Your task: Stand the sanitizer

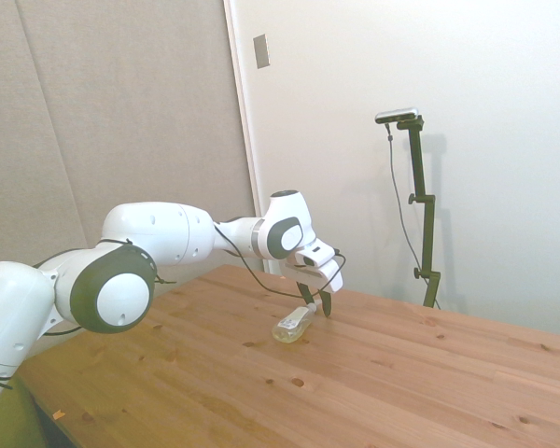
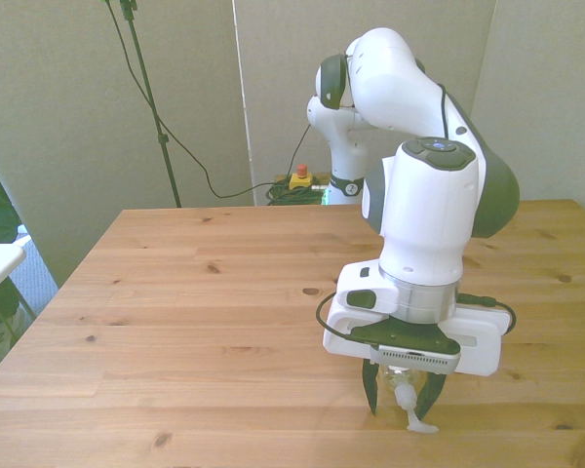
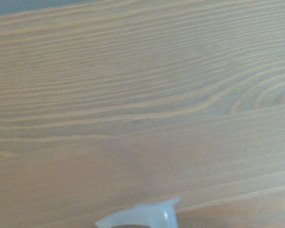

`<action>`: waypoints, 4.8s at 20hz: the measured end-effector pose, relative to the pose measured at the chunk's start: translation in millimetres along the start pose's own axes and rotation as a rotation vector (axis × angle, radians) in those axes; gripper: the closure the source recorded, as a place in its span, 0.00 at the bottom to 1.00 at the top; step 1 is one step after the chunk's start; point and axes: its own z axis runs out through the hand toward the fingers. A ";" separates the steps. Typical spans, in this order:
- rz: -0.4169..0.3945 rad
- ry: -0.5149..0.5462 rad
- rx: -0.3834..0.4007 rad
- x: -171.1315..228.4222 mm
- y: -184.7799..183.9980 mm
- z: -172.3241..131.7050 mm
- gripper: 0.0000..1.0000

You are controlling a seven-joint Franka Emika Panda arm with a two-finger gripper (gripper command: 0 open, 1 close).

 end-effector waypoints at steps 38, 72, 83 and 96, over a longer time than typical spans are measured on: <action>0.142 0.523 0.304 -106.3 88.1 -123.4 1.00; 0.321 0.800 0.459 -102.1 120.1 -100.7 1.00; 0.309 0.816 0.449 -96.2 106.7 -86.0 1.00; 0.309 0.816 0.452 -97.2 100.7 -84.0 0.00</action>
